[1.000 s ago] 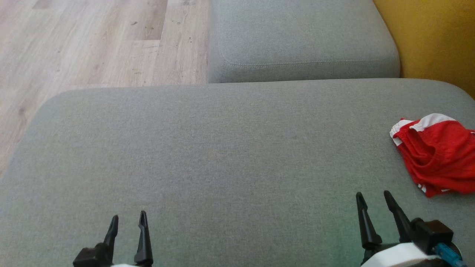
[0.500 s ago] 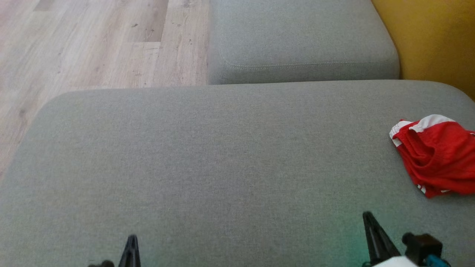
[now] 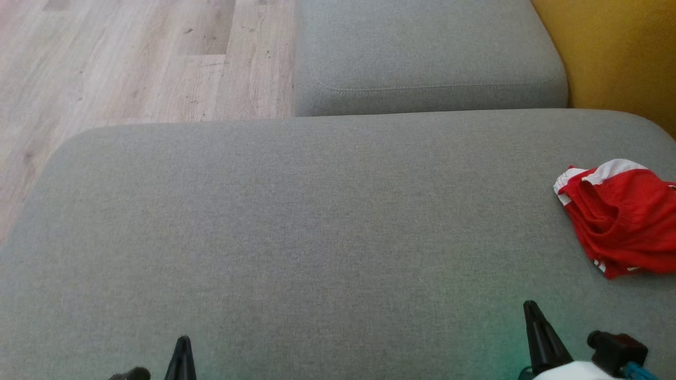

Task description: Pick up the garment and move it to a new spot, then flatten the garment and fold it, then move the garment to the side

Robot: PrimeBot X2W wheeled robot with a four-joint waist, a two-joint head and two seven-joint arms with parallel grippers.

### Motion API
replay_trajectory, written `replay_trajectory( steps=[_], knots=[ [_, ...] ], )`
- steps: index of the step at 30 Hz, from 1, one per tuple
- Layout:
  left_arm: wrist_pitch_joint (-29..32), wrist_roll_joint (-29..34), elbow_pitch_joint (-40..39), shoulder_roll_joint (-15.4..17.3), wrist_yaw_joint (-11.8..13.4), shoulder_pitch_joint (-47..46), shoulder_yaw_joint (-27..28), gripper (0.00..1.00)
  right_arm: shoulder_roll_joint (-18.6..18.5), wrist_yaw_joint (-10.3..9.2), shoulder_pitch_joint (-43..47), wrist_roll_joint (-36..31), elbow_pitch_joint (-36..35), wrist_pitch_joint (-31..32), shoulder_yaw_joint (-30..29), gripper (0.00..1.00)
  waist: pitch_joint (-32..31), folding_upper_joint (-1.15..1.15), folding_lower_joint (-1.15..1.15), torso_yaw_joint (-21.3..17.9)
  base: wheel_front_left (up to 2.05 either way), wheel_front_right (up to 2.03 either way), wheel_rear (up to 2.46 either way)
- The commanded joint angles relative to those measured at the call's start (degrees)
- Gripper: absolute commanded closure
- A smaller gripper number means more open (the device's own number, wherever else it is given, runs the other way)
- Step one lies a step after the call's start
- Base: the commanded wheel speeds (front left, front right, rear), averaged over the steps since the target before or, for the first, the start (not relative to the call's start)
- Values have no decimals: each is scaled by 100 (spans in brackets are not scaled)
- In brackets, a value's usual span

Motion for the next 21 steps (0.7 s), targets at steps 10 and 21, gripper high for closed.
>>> replay_trajectory(
  steps=[10, 21],
  knots=[
    [144, -476, -121, -96, -229, -398, 427, 100, -85, 8, -412, 759, -157, 90, -72, 100, 46, 0, 0, -19, 0, 0, 0],
    [311, -958, -116, -219, -438, -509, 727, 100, -109, 12, -558, 1507, -139, 185, -128, 100, 98, 0, 0, -41, 0, 0, 0]
  ],
)
